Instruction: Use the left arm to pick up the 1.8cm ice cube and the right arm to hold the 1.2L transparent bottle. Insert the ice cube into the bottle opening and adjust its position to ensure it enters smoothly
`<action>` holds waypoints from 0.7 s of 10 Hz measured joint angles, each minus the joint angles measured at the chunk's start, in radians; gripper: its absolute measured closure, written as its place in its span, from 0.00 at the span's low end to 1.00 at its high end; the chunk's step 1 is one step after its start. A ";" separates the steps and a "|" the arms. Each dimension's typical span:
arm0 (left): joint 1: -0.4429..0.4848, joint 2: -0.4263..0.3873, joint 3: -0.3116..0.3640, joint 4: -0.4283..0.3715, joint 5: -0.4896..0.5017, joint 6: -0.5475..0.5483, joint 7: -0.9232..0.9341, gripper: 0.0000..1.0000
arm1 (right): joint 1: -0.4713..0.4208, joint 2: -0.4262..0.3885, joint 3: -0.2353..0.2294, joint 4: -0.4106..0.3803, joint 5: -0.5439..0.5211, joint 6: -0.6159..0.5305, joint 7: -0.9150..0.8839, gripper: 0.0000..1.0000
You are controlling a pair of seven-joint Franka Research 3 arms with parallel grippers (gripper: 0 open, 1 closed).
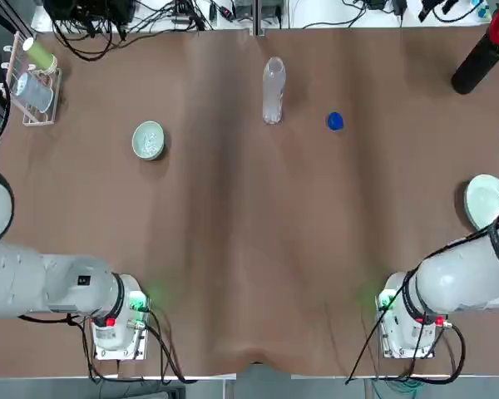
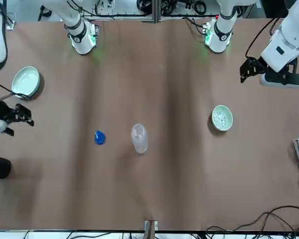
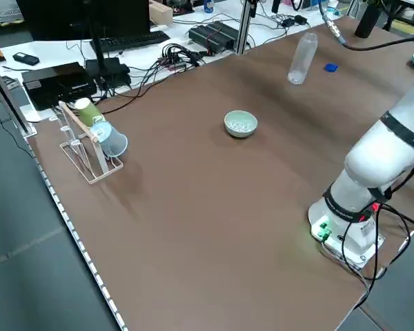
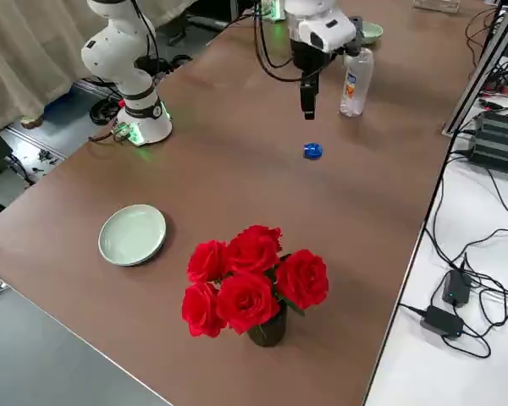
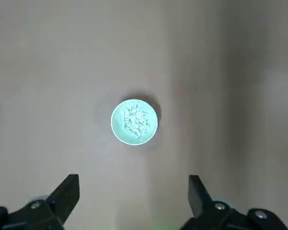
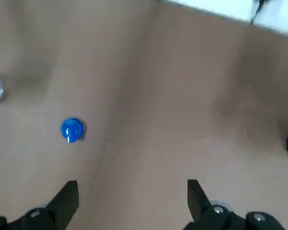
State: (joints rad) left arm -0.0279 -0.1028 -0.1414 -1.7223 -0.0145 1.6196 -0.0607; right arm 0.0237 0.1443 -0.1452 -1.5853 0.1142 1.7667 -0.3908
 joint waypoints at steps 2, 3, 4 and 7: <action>0.006 0.002 0.001 0.021 0.000 0.001 0.000 0.00 | -0.010 -0.055 0.012 0.034 -0.081 -0.126 0.101 0.00; 0.022 0.013 0.002 0.046 0.000 0.000 0.000 0.00 | -0.011 -0.068 0.014 0.055 -0.101 -0.164 0.114 0.00; 0.044 0.032 0.004 0.074 0.000 -0.001 0.002 0.00 | -0.021 -0.072 0.015 0.069 -0.113 -0.180 0.118 0.00; 0.035 0.067 0.053 0.112 0.000 -0.002 0.006 0.02 | -0.063 -0.068 0.027 0.071 -0.117 -0.188 0.148 0.00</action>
State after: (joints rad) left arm 0.0075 -0.0355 -0.0880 -1.6106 -0.0145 1.6179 -0.0546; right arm -0.0394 0.0767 -0.1183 -1.5141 -0.0031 1.5786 -0.2429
